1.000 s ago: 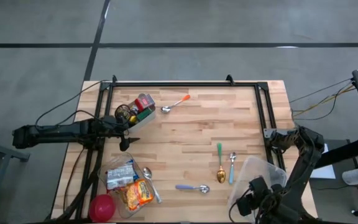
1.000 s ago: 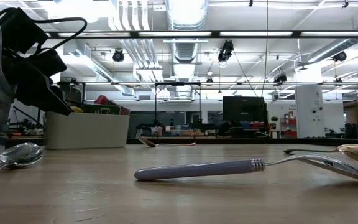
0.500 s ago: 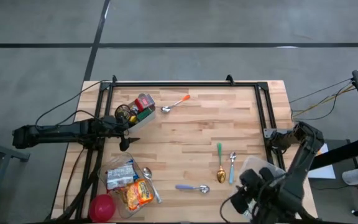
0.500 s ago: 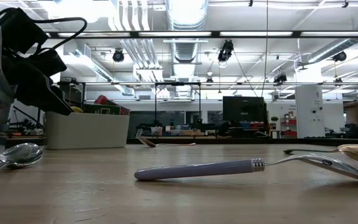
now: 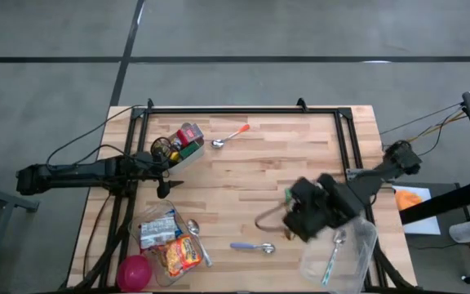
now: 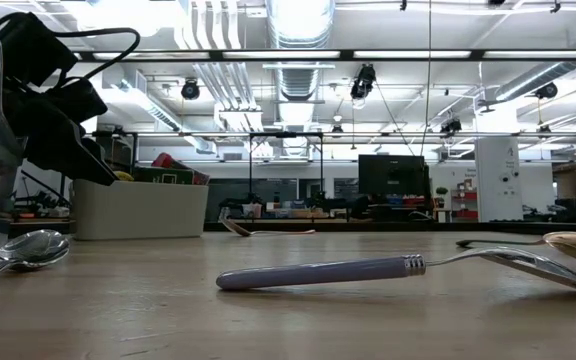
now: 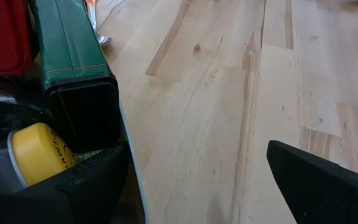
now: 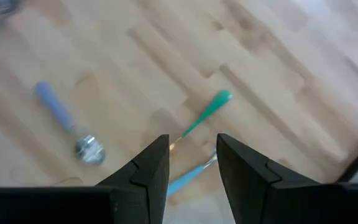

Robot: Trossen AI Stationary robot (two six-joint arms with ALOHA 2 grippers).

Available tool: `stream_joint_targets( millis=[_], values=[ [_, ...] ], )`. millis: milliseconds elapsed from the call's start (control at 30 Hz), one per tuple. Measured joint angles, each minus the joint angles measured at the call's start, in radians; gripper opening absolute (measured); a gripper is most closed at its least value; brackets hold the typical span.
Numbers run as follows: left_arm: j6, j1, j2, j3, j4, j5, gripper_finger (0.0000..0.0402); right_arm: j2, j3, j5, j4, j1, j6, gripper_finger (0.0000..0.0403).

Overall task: Pick & Place Food Item
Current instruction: Put the green spoon into the white bin

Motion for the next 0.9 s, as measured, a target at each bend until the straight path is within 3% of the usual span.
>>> stream_joint_targets(
  millis=[167, 367, 500, 900],
  values=[
    [0.000, 0.000, 0.000, 0.000, 0.000, 0.000, 0.0383, 0.011, -0.060, -0.089, 0.042, -0.165, -0.088, 0.0132],
    [0.000, 0.000, 0.000, 0.000, 0.000, 0.000, 0.0383, 0.016, -0.213, -0.222, 0.224, -0.302, -0.143, 0.0132],
    [0.000, 0.000, 0.000, 0.000, 0.000, 0.000, 0.0383, 0.018, -0.326, -0.319, 0.357, -0.330, -0.143, 0.0132],
    [0.000, 0.000, 0.000, 0.000, 0.000, 0.000, 0.0383, 0.018, -0.518, -0.415, 0.521, -0.359, 0.030, 0.0132]
  ],
)
